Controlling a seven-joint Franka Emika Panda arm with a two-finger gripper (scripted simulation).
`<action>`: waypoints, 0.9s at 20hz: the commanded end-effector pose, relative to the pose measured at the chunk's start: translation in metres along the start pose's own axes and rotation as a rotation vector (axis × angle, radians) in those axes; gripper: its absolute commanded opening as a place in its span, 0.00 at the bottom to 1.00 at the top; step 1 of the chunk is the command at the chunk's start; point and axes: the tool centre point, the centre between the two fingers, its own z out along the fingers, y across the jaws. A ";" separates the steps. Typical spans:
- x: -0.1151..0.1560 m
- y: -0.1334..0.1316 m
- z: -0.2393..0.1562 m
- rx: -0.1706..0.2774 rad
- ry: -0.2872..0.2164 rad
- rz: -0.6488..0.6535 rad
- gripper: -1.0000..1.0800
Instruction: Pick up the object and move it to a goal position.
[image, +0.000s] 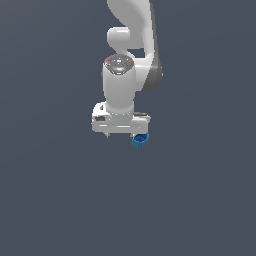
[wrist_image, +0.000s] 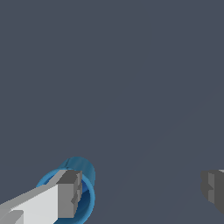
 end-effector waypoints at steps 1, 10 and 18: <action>0.000 0.000 0.000 0.000 0.000 0.000 0.62; -0.003 0.005 0.005 -0.004 -0.013 -0.015 0.62; -0.004 0.001 0.007 -0.012 -0.006 -0.001 0.62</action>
